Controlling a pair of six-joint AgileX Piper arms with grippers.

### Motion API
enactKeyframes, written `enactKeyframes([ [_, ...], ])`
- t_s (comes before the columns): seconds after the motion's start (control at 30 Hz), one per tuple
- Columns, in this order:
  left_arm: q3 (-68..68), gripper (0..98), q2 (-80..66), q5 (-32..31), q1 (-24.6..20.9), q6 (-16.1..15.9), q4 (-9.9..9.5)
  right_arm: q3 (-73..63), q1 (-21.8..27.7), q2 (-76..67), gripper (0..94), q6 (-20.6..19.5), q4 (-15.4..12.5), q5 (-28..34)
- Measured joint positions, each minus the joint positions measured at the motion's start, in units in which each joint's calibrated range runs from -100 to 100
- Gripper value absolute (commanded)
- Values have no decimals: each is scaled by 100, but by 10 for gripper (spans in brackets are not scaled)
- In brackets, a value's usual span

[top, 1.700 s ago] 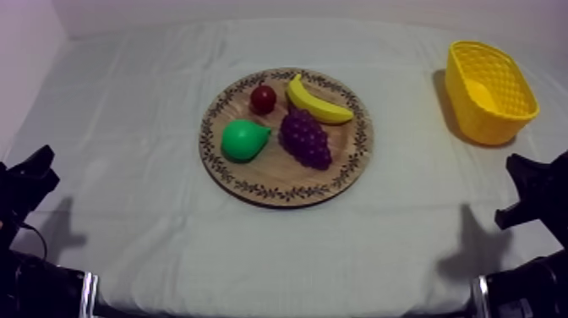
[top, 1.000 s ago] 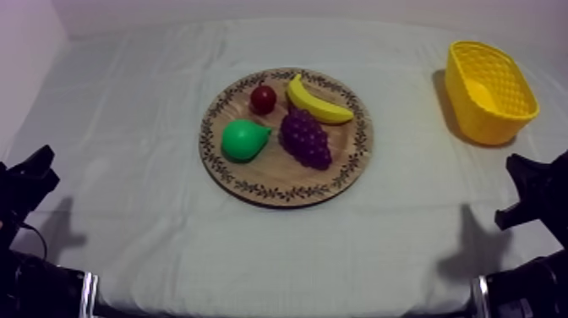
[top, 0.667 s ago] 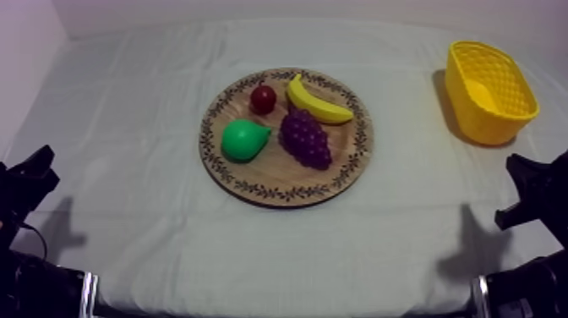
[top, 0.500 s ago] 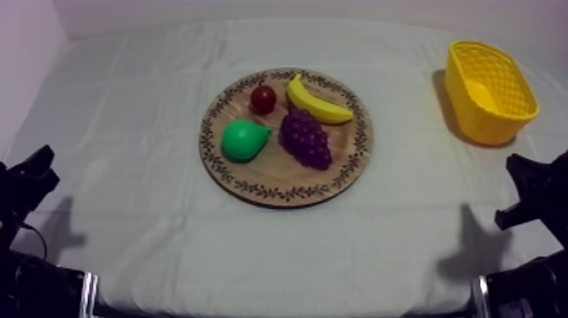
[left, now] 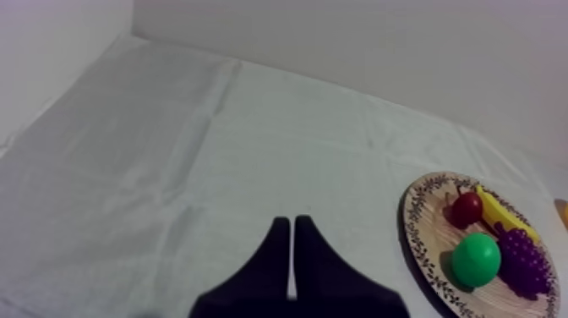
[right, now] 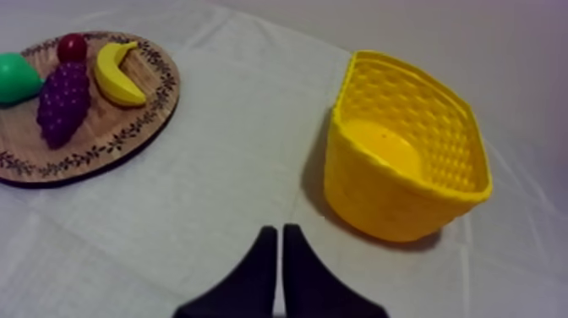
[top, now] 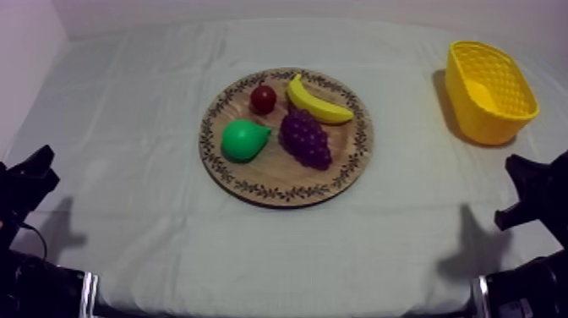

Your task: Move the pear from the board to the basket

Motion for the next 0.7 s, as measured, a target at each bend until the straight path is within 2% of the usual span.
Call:
enactKeyframes([
  [0.17,0,1,0,0,0,0,0,-341,188,346,5,379,-330,-110],
  [0.33,0,1,0,0,0,0,0,-1192,458,1195,5,557,-668,-243],
  [0.57,0,1,0,0,0,0,0,-2921,830,2648,5,762,-1139,198],
  [0.7,0,1,0,0,0,0,0,-3868,972,3422,5,955,-1374,705],
])
